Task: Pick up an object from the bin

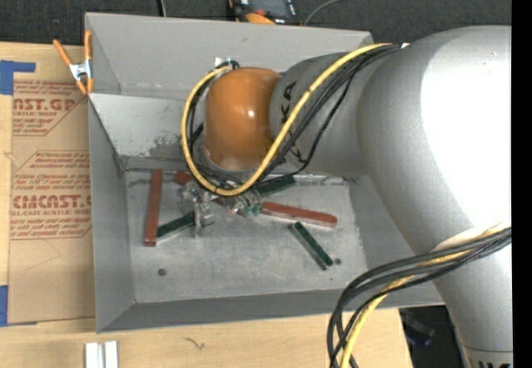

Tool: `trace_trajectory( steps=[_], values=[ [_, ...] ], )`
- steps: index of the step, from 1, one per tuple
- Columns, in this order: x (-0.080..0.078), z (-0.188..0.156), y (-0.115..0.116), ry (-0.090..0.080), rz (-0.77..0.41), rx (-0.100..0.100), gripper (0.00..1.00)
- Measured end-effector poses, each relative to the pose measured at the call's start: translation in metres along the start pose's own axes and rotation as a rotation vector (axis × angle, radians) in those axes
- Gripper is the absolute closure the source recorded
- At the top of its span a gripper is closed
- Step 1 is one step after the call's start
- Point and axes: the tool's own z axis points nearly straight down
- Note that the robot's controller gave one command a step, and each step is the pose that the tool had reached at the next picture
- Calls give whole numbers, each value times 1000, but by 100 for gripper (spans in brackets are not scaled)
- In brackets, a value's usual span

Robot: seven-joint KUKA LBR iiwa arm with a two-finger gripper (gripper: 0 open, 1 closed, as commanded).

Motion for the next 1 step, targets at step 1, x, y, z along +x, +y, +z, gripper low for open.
trace_trajectory(
  steps=[1],
  values=[
    [4, -146, -11, -10, 47, 3, 100]
  ],
)
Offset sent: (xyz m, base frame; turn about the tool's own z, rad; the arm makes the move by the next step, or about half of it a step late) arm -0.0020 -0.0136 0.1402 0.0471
